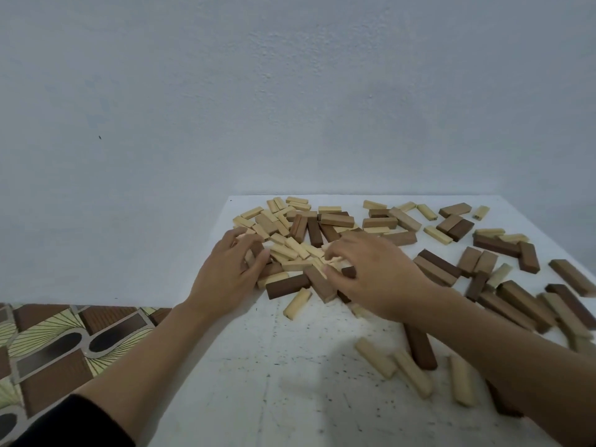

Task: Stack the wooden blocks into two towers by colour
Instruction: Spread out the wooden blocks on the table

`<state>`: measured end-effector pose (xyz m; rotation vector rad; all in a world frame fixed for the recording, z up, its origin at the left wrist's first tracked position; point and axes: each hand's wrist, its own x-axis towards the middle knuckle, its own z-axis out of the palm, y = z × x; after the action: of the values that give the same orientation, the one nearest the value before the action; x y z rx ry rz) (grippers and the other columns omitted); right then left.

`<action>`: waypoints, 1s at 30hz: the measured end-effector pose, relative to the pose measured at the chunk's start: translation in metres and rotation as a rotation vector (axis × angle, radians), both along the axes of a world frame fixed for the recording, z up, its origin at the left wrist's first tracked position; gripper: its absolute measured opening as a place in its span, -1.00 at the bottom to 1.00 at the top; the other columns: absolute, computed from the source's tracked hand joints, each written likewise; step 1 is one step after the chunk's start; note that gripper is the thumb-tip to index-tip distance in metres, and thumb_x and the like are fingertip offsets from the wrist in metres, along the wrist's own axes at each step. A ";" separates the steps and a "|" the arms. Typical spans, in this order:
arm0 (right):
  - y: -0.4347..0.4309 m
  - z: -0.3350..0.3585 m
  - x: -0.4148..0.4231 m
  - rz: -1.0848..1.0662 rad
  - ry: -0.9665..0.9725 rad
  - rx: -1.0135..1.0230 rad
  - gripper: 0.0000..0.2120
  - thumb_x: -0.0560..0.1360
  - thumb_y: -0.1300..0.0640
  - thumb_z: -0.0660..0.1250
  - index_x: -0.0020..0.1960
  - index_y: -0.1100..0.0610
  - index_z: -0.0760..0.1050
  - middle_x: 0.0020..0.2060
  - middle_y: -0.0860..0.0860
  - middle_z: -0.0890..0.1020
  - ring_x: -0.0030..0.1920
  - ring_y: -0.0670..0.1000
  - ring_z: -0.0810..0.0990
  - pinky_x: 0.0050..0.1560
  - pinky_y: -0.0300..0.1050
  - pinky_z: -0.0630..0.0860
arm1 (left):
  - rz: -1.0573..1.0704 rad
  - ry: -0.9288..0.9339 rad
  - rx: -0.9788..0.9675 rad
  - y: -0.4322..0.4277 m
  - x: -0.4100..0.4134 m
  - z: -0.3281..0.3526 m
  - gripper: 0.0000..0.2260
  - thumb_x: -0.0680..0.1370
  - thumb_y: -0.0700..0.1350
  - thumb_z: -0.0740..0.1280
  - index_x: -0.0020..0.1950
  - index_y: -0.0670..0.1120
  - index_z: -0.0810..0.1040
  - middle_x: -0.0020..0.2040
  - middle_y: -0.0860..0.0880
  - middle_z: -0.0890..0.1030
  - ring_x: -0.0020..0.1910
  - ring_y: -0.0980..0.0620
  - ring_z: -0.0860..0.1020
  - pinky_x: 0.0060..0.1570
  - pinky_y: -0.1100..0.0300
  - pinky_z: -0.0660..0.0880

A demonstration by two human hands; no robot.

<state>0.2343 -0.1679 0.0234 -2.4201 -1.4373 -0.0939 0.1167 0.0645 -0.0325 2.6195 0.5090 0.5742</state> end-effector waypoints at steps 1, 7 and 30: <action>-0.008 -0.002 -0.001 0.010 -0.012 -0.005 -0.63 0.61 -0.20 0.11 0.15 -0.01 0.57 0.03 -0.16 0.57 0.06 -0.12 0.48 0.12 -0.08 0.46 | 0.008 0.032 -0.074 0.000 -0.003 -0.001 -0.54 0.66 0.20 0.18 0.47 0.01 0.46 0.54 -0.06 0.36 0.52 -0.11 0.31 0.45 0.03 0.31; -0.051 -0.011 -0.006 0.039 0.038 -0.008 -0.66 0.59 -0.22 0.11 0.06 -0.07 0.57 -0.05 -0.22 0.54 0.01 -0.16 0.49 0.09 -0.11 0.45 | -0.025 -0.029 0.092 -0.010 -0.019 0.000 -0.56 0.63 0.27 0.07 0.29 0.09 0.57 0.42 0.04 0.46 0.45 -0.02 0.37 0.32 -0.07 0.42; -0.158 -0.044 -0.013 -0.214 -0.078 -0.336 -0.12 0.38 -0.64 -0.39 0.59 -0.25 -0.38 0.61 -0.02 -0.37 0.55 0.07 -0.50 0.57 0.28 -0.30 | -0.397 0.386 0.442 -0.160 0.017 0.005 -0.27 0.44 0.63 -0.12 0.49 0.47 -0.38 0.65 0.01 -0.34 0.61 0.00 -0.38 0.54 -0.28 -0.25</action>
<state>0.2214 -0.3261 -0.0210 -2.8695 -1.3079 0.0057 0.1340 -0.0960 -0.0275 3.1524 -0.0541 0.0486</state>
